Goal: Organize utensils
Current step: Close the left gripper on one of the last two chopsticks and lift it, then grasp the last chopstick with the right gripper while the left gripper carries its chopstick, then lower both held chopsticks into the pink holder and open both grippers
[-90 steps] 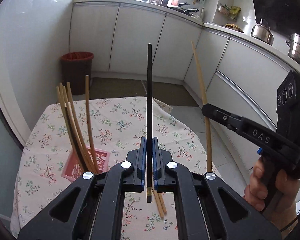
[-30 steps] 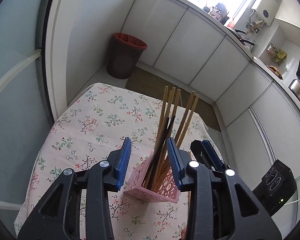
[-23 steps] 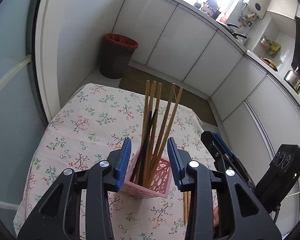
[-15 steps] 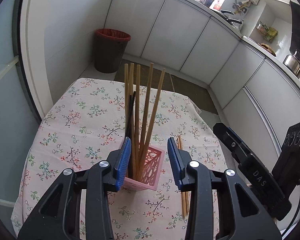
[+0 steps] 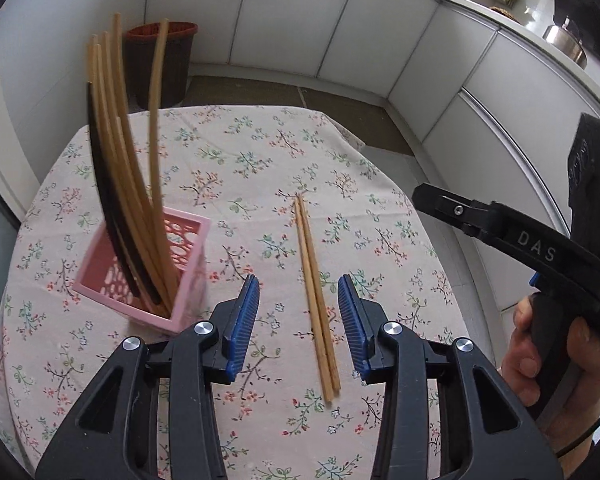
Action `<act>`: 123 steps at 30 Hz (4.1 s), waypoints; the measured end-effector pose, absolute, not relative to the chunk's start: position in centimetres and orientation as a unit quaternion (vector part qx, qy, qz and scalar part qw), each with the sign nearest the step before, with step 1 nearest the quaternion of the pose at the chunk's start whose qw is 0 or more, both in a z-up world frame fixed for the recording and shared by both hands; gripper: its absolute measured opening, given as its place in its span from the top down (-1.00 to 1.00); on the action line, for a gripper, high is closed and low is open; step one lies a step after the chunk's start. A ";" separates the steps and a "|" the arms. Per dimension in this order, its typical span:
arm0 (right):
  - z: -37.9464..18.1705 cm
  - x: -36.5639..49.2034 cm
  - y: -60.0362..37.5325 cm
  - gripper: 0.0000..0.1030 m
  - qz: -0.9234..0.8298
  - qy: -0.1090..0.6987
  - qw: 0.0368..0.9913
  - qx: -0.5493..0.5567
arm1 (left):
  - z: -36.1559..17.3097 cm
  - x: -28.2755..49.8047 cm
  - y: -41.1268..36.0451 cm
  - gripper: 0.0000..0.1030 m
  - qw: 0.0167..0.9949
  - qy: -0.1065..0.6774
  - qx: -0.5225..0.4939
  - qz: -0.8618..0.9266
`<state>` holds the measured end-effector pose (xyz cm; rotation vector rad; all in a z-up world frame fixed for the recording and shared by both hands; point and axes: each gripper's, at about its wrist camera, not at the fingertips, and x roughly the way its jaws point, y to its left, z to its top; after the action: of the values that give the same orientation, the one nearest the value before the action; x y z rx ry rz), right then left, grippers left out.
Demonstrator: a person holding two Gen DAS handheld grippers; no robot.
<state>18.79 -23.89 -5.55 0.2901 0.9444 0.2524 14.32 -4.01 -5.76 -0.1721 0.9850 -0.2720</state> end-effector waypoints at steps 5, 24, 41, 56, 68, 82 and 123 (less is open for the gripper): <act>-7.8 19.2 -25.5 -0.13 0.106 0.494 0.847 0.166 | -8.8 15.3 -7.1 0.24 0.850 0.506 -0.049 -0.139; -8.3 20.0 -25.0 -0.13 0.107 0.507 0.840 0.162 | -16.1 20.7 -8.6 0.56 0.812 0.568 -0.058 -0.119; -12.0 21.6 -26.1 -0.12 0.089 0.556 0.810 0.165 | -13.8 19.9 -8.4 0.88 0.839 0.517 -0.068 -0.157; -15.3 23.3 -20.2 0.01 0.129 0.590 0.782 0.151 | -3.0 14.2 -2.5 0.88 0.890 0.401 -0.142 -0.162; -16.1 23.0 -14.8 0.85 0.100 0.556 0.825 0.035 | 0.4 12.6 1.0 0.88 0.925 0.320 -0.150 -0.140; -4.8 18.8 -13.3 0.86 0.197 0.297 0.934 0.014 | 1.1 13.4 4.6 0.88 0.947 0.266 -0.152 -0.095; -0.1 15.0 -13.1 0.85 0.247 0.215 0.943 0.060 | -5.3 14.1 3.5 0.85 0.976 0.196 -0.087 -0.046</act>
<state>15.04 -13.13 -0.07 0.1214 0.4392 0.5038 14.10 3.53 -5.25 -0.1756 0.3952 -0.0936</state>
